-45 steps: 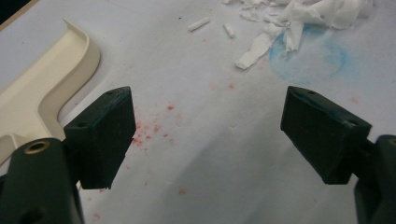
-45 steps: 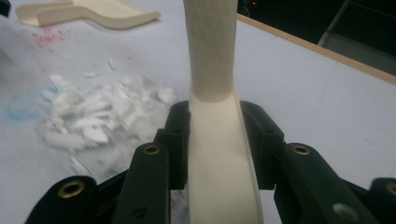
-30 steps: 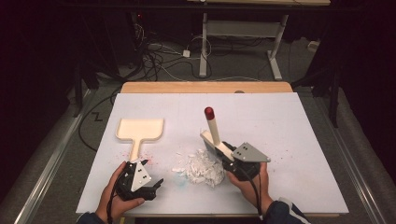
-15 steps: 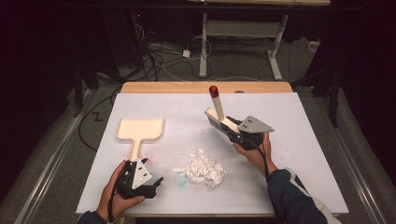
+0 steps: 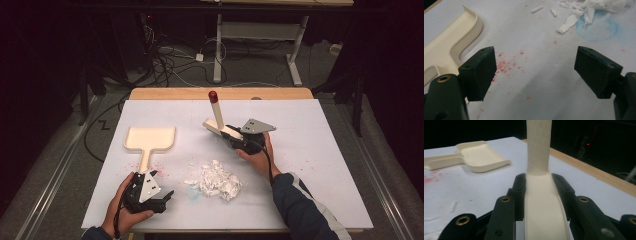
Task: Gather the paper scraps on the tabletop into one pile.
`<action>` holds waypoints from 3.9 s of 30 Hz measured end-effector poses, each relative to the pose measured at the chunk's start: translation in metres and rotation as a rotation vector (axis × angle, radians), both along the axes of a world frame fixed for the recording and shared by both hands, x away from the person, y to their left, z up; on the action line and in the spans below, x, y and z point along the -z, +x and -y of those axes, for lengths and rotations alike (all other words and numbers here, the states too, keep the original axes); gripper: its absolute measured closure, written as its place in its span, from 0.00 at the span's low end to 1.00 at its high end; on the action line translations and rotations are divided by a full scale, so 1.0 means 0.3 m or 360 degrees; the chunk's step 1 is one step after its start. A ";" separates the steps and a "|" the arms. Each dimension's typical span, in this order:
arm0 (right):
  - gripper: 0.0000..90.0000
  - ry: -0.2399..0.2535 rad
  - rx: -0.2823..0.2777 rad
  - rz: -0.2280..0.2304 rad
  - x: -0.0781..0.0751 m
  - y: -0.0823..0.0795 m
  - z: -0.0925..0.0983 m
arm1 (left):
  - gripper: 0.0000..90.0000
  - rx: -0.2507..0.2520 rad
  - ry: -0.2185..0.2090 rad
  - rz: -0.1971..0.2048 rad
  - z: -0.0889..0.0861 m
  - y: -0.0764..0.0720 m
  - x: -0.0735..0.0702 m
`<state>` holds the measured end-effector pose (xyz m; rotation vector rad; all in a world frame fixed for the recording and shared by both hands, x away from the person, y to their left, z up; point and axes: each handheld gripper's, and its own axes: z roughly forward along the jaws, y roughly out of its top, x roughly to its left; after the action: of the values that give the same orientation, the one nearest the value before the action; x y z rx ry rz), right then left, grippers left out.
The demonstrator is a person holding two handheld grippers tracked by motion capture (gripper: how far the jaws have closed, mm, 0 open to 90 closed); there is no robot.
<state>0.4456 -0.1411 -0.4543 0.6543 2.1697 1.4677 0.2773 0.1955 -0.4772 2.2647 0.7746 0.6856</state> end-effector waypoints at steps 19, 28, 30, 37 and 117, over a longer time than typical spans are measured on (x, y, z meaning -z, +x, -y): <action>0.76 -0.0024 -0.0429 0.0021 -0.083 -0.234 0.134 | 0.19 0.0020 0.0025 0.0000 0.019 -0.004 -0.001; 0.76 -0.0046 -0.0239 0.0056 -0.170 -0.319 0.239 | 0.19 0.0030 0.0038 0.0015 0.016 -0.014 -0.002; 0.76 -0.0050 -0.0245 0.0028 -0.187 -0.362 0.288 | 0.19 0.0032 0.0044 0.0019 0.015 -0.017 -0.003; 0.76 -0.0134 -0.0204 -0.0096 -0.154 -0.500 0.417 | 0.19 0.0038 0.0061 0.0031 0.019 -0.023 -0.007; 0.76 -0.0083 0.0300 -0.0112 -0.055 -0.360 0.492 | 0.19 0.0057 0.0058 0.0023 0.019 -0.010 -0.011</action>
<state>0.3375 -0.2888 -0.4379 0.8781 2.1254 1.3040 0.2744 0.1897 -0.4738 2.2981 0.7188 0.7039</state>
